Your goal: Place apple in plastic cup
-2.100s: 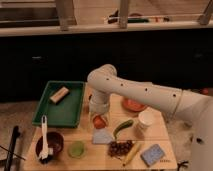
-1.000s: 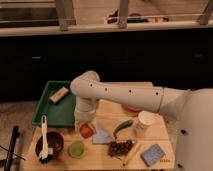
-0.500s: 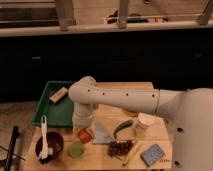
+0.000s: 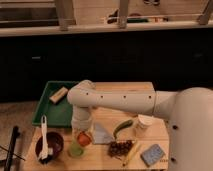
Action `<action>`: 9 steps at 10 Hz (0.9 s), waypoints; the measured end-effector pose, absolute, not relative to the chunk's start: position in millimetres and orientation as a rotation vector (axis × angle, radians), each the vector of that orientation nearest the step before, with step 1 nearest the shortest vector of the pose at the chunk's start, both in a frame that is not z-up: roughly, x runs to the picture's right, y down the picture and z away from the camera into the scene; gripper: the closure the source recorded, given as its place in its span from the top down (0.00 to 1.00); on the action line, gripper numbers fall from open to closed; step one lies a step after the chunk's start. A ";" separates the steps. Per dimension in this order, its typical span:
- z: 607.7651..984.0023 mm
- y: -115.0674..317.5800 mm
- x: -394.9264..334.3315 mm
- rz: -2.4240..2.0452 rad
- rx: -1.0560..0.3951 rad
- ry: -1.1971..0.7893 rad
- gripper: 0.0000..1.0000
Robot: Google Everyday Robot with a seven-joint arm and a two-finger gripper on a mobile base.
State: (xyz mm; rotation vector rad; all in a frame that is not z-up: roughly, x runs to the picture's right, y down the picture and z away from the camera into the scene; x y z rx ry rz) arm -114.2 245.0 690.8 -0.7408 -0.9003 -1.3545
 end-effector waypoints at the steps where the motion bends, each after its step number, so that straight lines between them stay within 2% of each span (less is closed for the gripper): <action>1: 690.8 245.9 -114.7 -1.356 -0.739 -0.895 0.00; 9: 671.8 238.6 -133.6 -1.392 -0.711 -0.892 0.00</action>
